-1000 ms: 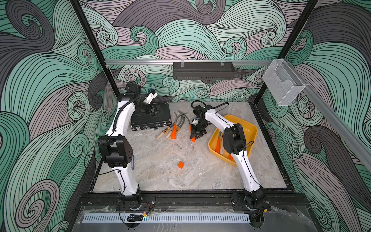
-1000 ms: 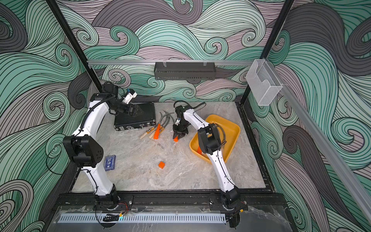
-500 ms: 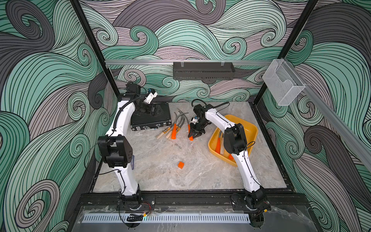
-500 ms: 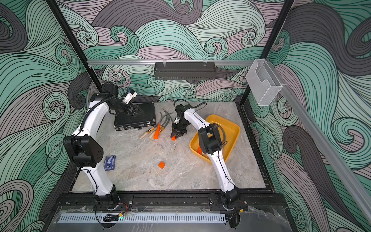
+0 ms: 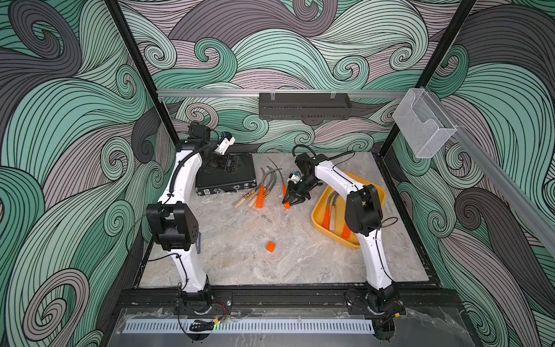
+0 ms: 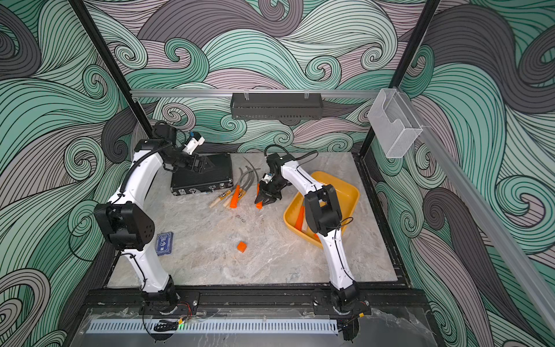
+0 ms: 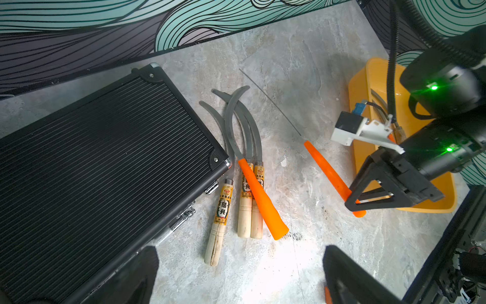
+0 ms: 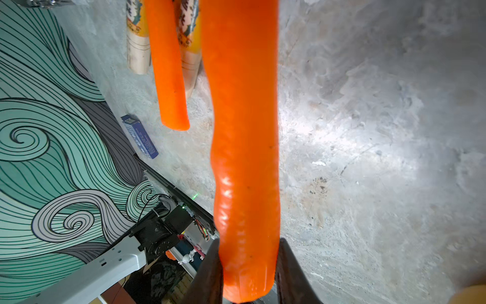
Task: Put small sickles into storage boxes
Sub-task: Pick up the sickle at the center of the board, then place the sickle in the storage box.
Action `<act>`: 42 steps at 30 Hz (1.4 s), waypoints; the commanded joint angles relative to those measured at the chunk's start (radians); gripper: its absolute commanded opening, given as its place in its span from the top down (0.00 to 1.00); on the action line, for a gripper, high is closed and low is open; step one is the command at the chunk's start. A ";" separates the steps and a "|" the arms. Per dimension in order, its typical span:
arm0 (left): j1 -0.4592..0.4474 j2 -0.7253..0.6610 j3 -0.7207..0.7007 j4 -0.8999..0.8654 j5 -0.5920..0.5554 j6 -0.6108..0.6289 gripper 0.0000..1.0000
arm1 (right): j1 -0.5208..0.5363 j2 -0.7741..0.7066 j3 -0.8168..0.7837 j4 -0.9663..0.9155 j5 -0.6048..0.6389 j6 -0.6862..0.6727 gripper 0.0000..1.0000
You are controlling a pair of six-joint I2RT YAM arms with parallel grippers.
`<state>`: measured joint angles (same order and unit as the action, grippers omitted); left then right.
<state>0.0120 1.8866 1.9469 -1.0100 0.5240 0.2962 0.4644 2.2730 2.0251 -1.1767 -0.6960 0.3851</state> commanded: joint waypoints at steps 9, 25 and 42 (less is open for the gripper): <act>-0.001 -0.032 0.081 0.004 0.023 -0.019 0.02 | -0.045 -0.234 -0.256 0.084 -0.052 0.020 1.00; -0.001 -0.014 0.108 -0.019 0.028 -0.016 0.02 | -0.178 -0.554 -0.575 0.115 -0.090 0.035 1.00; -0.003 0.021 0.121 -0.037 0.056 -0.011 0.02 | -0.318 -0.804 -0.757 0.113 -0.113 0.073 1.00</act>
<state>0.0116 1.8900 2.0266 -1.0245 0.5495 0.2829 0.1650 1.5047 1.2854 -1.0649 -0.7929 0.4538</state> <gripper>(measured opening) 0.982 0.294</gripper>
